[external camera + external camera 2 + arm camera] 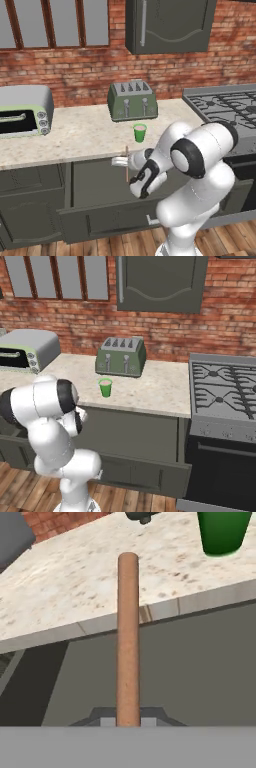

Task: Pick up the straw from the left drawer and put it inside the smoothie cup.

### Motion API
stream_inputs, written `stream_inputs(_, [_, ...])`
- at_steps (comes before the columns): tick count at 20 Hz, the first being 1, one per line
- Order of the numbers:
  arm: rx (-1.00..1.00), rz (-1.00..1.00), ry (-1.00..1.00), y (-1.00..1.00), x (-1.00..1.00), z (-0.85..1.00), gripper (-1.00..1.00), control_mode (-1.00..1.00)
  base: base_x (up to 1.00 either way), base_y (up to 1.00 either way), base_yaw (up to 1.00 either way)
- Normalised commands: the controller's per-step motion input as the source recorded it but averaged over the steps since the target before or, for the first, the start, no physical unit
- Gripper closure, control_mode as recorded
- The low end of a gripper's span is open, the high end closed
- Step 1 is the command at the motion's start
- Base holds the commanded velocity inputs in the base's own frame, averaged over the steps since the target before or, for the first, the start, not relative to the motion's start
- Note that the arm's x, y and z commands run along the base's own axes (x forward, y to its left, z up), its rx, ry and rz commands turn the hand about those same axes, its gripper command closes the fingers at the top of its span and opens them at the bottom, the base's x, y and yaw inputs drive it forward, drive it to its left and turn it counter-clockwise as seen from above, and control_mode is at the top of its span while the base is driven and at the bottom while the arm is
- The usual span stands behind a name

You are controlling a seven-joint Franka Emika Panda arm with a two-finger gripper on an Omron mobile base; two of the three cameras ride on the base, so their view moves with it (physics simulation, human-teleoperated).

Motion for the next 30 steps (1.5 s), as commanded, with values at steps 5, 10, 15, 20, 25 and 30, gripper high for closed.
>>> stream_inputs(5, [0.18,0.17,-0.07,-0.71,0.09,1.0,1.0,-1.0,0.0,0.0,0.0])
stream_inputs(10, [0.18,0.14,-0.02,-0.74,0.05,1.0,1.0,-1.0,0.0,0.0,0.0])
stream_inputs(15, [0.14,0.11,0.0,-0.59,0.01,1.0,1.0,-1.0,0.0,0.0,0.0])
stream_inputs(20, [0.1,0.09,0.0,-0.47,0.05,1.0,1.0,-1.0,0.0,0.0,0.0])
stream_inputs(25, [0.11,0.09,0.0,-0.47,0.03,1.0,1.0,-1.0,0.0,0.0,0.0])
stream_inputs(30, [0.14,0.09,-0.02,-0.5,0.01,1.0,1.0,-1.0,0.0,0.0,0.0])
